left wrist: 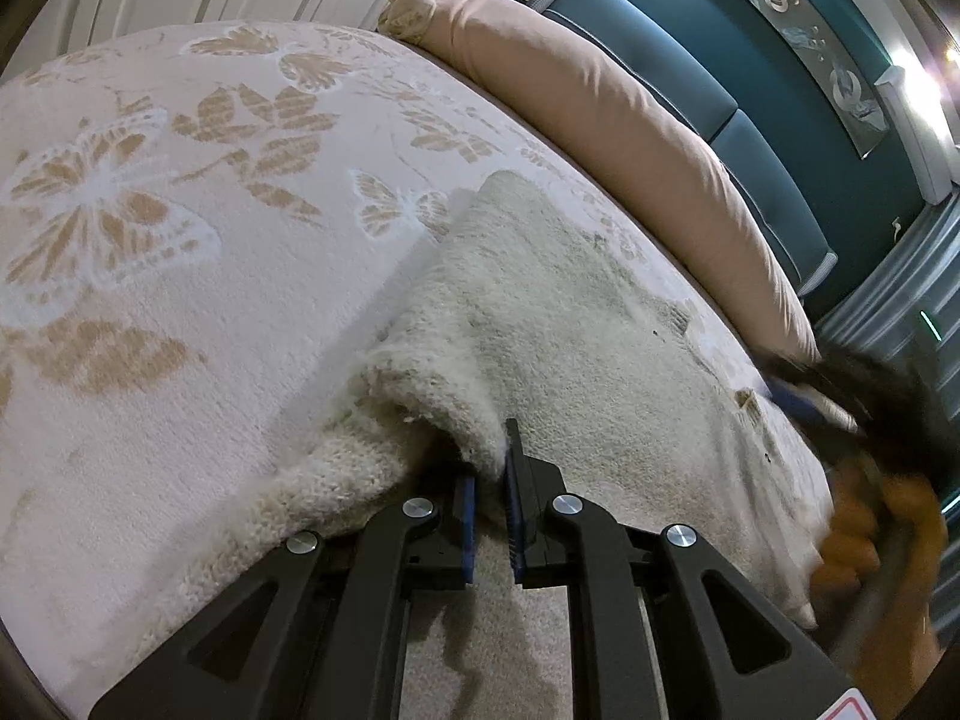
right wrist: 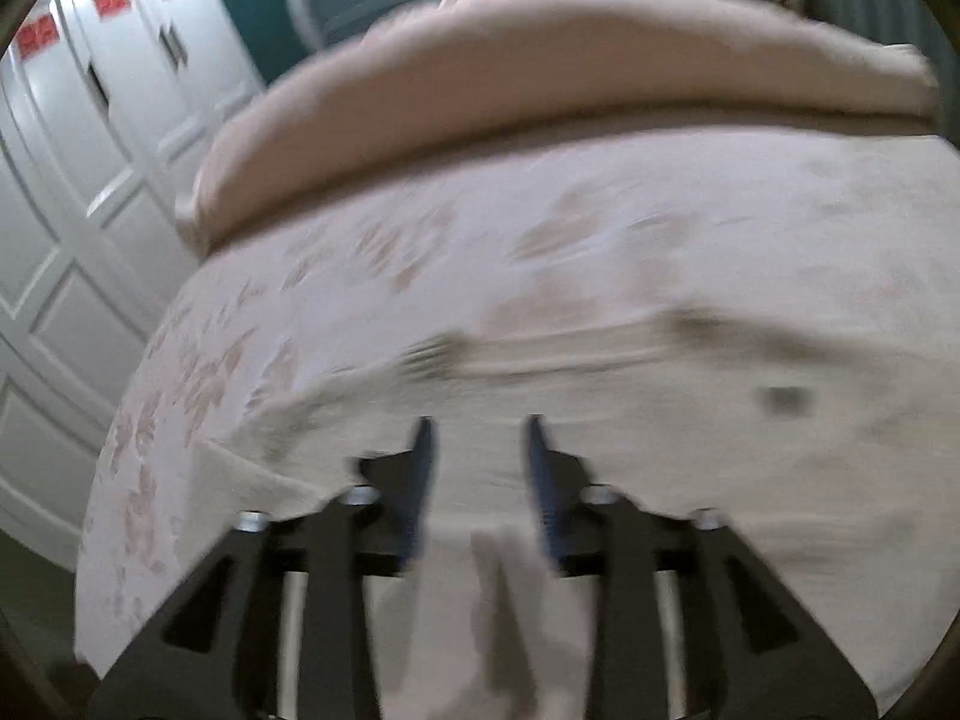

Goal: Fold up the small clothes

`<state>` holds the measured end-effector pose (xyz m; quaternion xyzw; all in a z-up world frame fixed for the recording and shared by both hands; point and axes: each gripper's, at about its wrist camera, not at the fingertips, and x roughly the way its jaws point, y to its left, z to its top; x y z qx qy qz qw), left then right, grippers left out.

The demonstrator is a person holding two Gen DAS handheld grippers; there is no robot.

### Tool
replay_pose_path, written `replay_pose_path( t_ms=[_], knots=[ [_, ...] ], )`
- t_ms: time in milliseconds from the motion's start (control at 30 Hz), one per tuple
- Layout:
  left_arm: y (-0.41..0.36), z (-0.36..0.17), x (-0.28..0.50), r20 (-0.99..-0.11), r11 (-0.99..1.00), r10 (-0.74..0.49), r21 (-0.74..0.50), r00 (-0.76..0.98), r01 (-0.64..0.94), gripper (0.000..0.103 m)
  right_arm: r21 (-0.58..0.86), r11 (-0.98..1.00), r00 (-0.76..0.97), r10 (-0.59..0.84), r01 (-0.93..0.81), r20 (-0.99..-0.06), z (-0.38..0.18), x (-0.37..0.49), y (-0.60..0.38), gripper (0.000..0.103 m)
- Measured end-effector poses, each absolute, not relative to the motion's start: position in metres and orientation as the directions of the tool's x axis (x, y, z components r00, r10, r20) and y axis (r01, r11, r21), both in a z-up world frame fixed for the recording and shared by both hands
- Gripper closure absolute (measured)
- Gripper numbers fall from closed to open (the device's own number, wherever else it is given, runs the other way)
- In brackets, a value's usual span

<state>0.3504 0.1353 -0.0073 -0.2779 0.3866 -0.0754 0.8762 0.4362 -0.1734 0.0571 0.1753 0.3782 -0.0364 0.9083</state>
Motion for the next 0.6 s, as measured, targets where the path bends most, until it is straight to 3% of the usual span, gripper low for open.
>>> replay_pose_path(
  t_ms=[33,67,267,400,467,500,533,600],
  knots=[
    [0.135,-0.007,0.350,-0.636,0.835,-0.346,-0.544,0.690,-0.083,0.091,0.279,0.936,0.726,0.037,0.215,-0.686,0.061,0.419,-0.187,0.044],
    [0.135,-0.007,0.351,-0.637,0.836,-0.345,-0.543,0.689,-0.083,0.091,0.269,0.930,0.739,-0.004,0.250,-0.673,0.061,0.389,-0.212,0.041],
    [0.132,-0.004,0.352,-0.659,0.853,-0.322,-0.513,0.680,-0.093,0.091,0.387,0.836,0.678,0.024,0.390,-0.735,0.025,0.307,-0.304,0.039],
    [0.126,0.001,0.353,-0.681,0.878,-0.287,-0.469,0.674,-0.099,0.091,0.435,0.840,0.665,0.124,0.325,-0.736,0.012,0.312,-0.290,0.040],
    [0.124,0.001,0.353,-0.688,0.886,-0.274,-0.452,0.672,-0.102,0.091,0.433,0.852,0.642,0.159,0.295,-0.750,0.008,0.324,-0.275,0.061],
    [0.123,0.002,0.353,-0.691,0.890,-0.268,-0.445,0.672,-0.103,0.091,0.423,0.859,0.637,0.158,0.289,-0.754,0.009,0.328,-0.269,0.087],
    [0.122,0.003,0.354,-0.695,0.895,-0.259,-0.434,0.671,-0.104,0.091,0.419,0.865,0.645,0.156,0.277,-0.748,0.015,0.329,-0.264,0.096],
    [0.120,0.003,0.354,-0.701,0.903,-0.246,-0.417,0.670,-0.105,0.091,0.485,0.846,0.738,0.178,0.223,-0.651,0.045,0.317,-0.265,0.097]
  ],
)
